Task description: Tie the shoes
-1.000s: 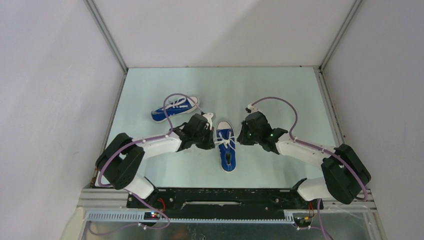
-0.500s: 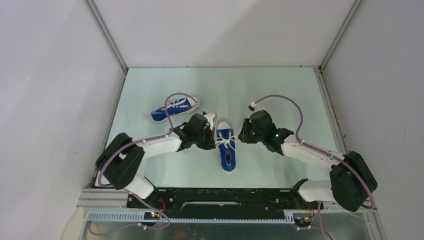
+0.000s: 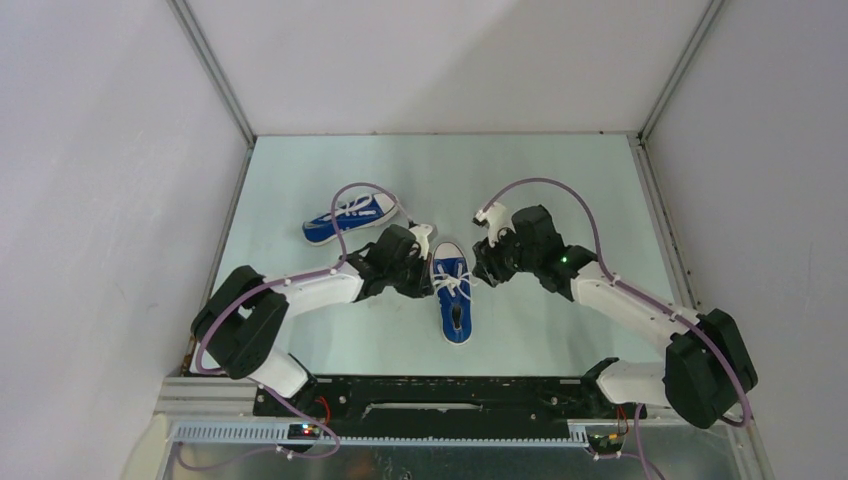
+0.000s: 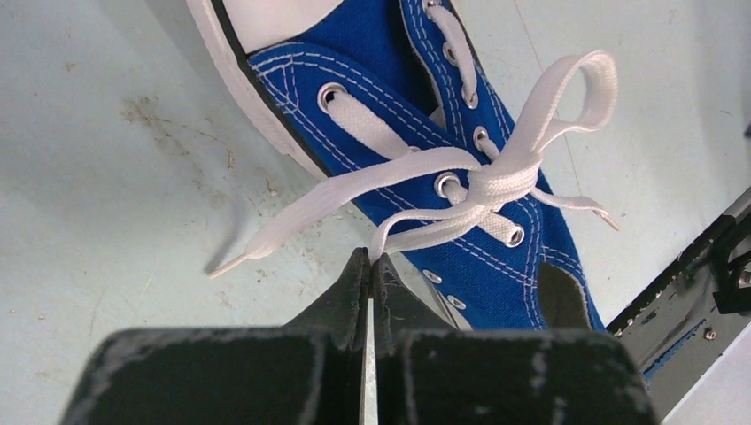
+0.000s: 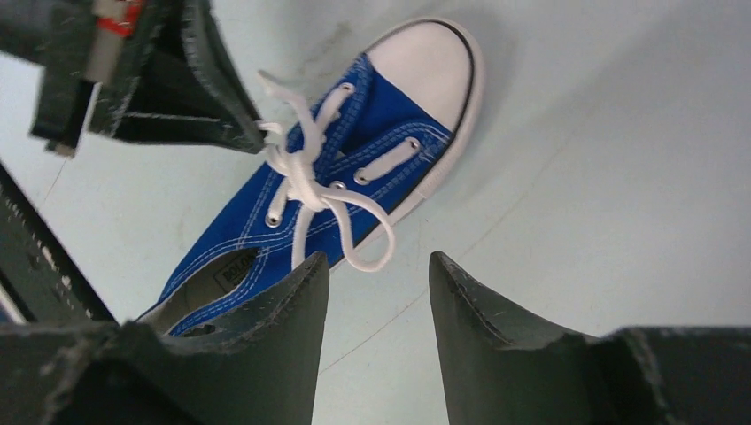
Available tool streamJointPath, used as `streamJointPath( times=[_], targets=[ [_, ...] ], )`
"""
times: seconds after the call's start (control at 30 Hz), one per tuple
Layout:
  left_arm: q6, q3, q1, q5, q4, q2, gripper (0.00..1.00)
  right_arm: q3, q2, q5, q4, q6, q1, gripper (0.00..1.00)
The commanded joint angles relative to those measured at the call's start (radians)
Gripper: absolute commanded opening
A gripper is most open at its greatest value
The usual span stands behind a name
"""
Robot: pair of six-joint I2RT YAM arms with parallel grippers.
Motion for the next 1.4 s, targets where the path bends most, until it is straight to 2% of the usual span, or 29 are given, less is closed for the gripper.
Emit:
streamJointPath(
  times=[0.0, 0.13, 0.27, 0.77, 1.37],
  targets=[
    [0.03, 0.037, 0.005, 0.019, 0.03, -0.001, 0.01, 0.1, 0.035, -0.239, -0.013, -0.259, -0.033, 0.48],
    [0.033, 0.036, 0.004, 0.021, 0.035, -0.001, 0.01, 0.215, 0.136, -0.223, -0.19, -0.429, -0.002, 0.47],
    [0.038, 0.038, 0.005, 0.023, 0.037, 0.003, 0.0, 0.277, 0.228, -0.218, -0.256, -0.514, 0.014, 0.44],
    [0.054, 0.04, 0.004, 0.033, 0.038, 0.022, 0.0, 0.278, 0.315, -0.121, -0.21, -0.616, 0.036, 0.36],
    [0.059, 0.044, 0.004, 0.042, 0.037, 0.025, 0.0, 0.278, 0.347, -0.151, -0.193, -0.672, 0.071, 0.35]
  ],
)
